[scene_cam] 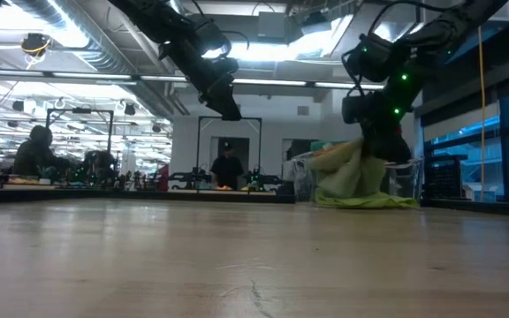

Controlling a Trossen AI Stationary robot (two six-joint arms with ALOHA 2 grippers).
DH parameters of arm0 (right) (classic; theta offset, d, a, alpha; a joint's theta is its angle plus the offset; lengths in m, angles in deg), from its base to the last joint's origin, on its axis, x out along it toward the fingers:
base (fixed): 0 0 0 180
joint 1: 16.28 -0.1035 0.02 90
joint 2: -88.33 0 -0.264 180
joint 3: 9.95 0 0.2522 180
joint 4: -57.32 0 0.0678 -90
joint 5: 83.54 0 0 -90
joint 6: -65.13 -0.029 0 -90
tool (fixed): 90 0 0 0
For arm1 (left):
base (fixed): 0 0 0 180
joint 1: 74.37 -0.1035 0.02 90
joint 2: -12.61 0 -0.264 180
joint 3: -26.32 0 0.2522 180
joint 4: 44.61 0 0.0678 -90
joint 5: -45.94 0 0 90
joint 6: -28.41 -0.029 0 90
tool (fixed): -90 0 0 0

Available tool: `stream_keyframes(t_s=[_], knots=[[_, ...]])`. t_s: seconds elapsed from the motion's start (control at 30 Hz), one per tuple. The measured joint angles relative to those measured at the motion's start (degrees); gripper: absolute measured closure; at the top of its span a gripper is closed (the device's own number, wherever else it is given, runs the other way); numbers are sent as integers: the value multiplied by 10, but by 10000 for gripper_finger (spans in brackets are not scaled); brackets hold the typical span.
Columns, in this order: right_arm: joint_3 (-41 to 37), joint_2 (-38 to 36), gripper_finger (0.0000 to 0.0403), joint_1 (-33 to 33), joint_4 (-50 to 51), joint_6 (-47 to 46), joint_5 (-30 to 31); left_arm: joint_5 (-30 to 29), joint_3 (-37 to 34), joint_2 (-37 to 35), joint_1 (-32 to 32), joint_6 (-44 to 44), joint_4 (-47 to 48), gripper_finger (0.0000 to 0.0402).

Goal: Fold microfiber towels
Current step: Put the pile of microfiber towels into the transparent bin

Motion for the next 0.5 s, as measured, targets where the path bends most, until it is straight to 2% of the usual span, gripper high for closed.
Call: stream_keyframes(t_s=[0.1,0.27,0.5], knots=[[-4,0,370,-6,19,0,-9,0,0,0,0,0,0,207],[-4,0,370,-5,71,0,-85,0,0,0,0,0,-1,207],[-4,0,370,-1,109,7,-90,0,0,0,0,0,-1,207]])
